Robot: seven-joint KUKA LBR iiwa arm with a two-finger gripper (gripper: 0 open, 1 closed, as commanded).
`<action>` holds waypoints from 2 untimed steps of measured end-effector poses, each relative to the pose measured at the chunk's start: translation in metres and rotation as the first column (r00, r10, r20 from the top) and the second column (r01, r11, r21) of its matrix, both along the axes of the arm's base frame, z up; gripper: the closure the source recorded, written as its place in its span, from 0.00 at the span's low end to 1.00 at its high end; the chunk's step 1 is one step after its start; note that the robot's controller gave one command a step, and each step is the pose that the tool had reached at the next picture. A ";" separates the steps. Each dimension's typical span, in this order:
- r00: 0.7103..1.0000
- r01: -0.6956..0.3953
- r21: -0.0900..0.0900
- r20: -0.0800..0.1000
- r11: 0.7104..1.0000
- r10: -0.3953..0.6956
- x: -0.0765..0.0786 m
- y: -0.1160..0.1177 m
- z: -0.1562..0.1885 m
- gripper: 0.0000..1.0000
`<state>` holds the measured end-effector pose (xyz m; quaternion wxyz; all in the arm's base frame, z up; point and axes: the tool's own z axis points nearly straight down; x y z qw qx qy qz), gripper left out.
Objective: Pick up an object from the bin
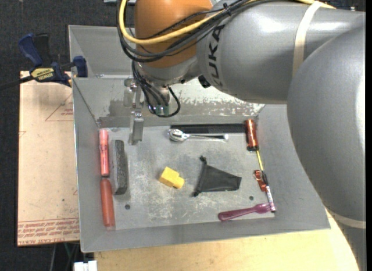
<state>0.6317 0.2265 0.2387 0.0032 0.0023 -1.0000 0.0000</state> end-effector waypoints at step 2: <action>0.966 -0.259 0.002 0.010 0.966 0.259 0.012 0.016 -0.094 0.00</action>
Offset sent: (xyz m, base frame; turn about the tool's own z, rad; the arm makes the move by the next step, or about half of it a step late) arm 0.0191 0.0261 -0.1687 -0.4528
